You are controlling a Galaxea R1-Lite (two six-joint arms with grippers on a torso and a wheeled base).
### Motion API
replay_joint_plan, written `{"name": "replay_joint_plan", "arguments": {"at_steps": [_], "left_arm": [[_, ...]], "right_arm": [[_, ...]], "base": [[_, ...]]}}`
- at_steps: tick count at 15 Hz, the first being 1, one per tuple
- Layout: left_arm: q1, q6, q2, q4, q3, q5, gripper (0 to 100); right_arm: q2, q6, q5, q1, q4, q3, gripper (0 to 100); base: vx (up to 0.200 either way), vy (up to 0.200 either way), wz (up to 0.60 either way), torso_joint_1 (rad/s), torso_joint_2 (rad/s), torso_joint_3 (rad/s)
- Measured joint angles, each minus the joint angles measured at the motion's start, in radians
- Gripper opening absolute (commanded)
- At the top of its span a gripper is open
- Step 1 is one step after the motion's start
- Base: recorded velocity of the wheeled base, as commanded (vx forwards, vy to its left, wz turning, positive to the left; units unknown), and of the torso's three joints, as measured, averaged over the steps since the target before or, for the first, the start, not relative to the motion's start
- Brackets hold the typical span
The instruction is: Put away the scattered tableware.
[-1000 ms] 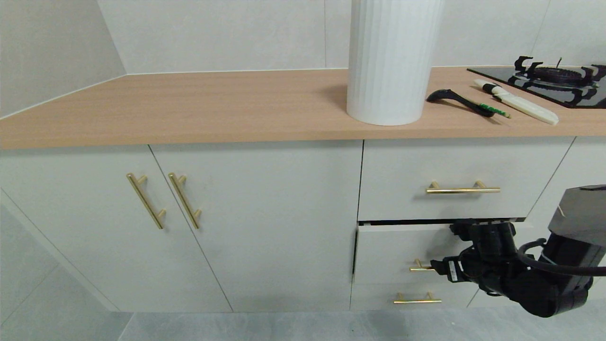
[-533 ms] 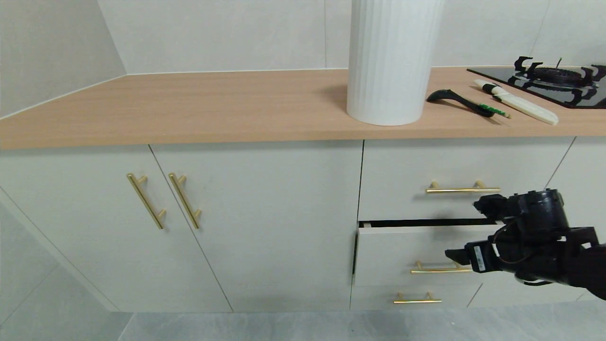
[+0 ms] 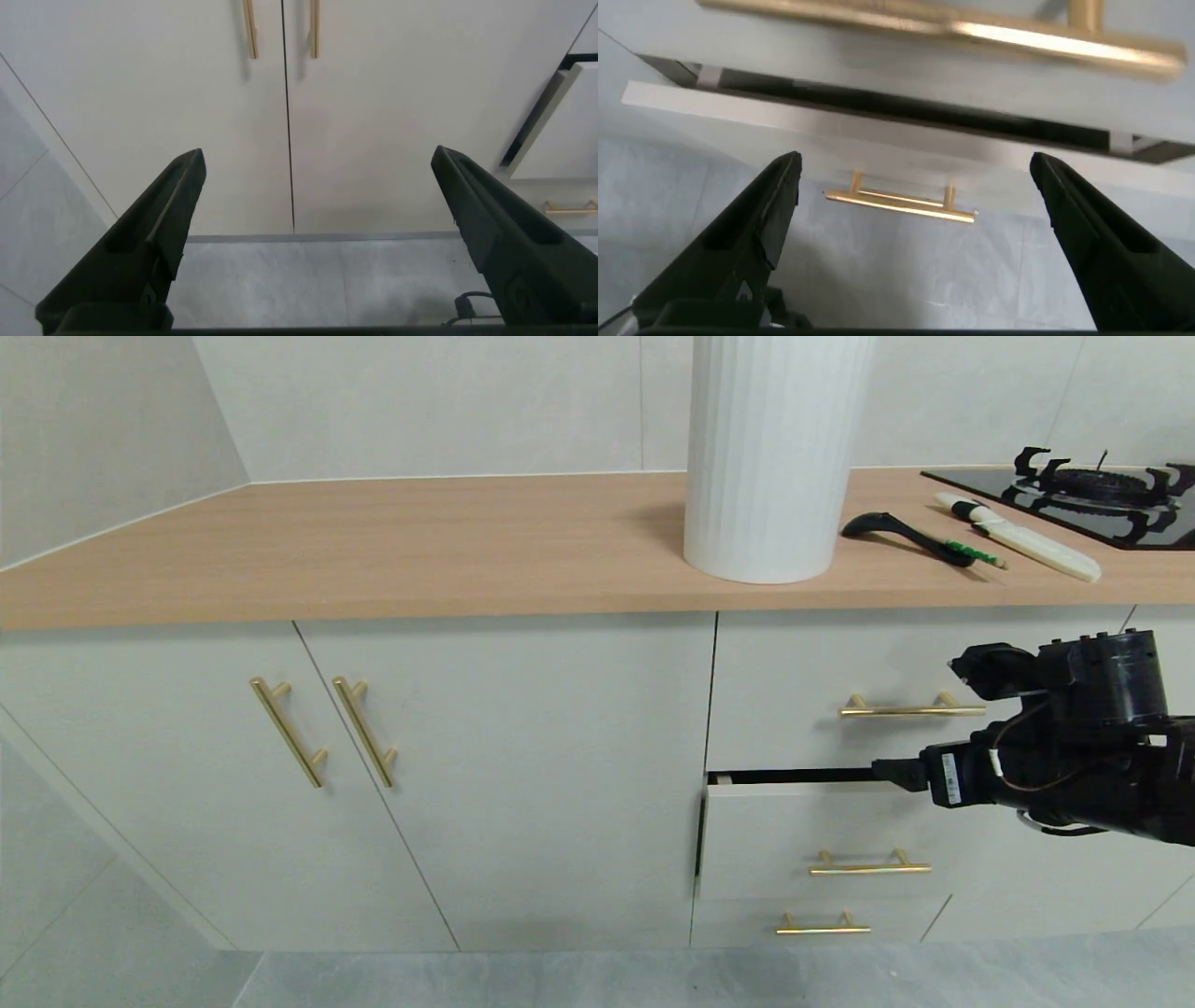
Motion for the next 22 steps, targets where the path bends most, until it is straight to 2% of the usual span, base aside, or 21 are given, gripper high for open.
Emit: {"name": "replay_joint_plan", "arguments": {"at_steps": [5,10,18,22], "left_arm": [[0.000,0.000,0.000,0.000,0.000,0.000,100],[0.000,0.000,0.000,0.000,0.000,0.000,100],[0.000,0.000,0.000,0.000,0.000,0.000,100],[0.000,0.000,0.000,0.000,0.000,0.000,100]], "right_arm": [[0.112,0.008,-0.008,0.002,-0.062,-0.006,100],[0.231,0.011,-0.020,0.000,-0.290,0.018,100],[0.337,0.036,-0.066,-0.001,-0.422,0.020,100],[0.358,0.038,-0.066,-0.002,-0.445,0.015,100]], "base": [[0.000,0.000,0.00,0.000,0.00,0.000],[0.000,0.000,0.00,0.000,0.00,0.000],[0.000,0.000,0.00,0.000,0.00,0.000],[0.000,0.000,0.00,0.000,0.00,0.000]]}}
